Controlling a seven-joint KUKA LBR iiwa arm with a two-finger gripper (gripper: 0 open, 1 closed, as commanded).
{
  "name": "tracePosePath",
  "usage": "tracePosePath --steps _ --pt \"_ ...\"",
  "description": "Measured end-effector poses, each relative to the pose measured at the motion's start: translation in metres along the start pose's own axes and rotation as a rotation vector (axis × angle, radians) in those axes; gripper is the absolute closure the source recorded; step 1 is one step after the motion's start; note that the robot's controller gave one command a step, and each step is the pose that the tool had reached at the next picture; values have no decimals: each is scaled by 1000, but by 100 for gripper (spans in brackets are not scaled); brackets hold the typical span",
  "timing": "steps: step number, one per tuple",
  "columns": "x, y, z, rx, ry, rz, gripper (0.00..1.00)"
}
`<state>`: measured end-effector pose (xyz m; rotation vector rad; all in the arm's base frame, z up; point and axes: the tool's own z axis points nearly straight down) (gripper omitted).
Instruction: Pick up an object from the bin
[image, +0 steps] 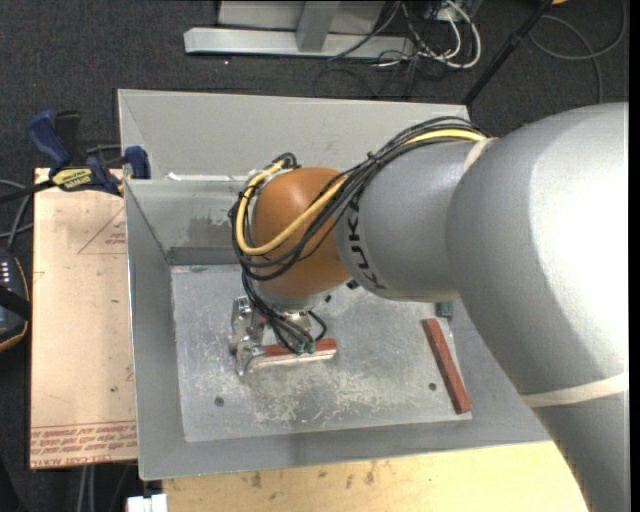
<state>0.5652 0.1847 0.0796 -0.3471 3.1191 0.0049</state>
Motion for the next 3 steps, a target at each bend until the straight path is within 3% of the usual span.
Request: tracePosePath --steps 1,3 --pt "-9 7 -25 1 7 1 100" --pt "-7 12 -135 1 -2 31 100"
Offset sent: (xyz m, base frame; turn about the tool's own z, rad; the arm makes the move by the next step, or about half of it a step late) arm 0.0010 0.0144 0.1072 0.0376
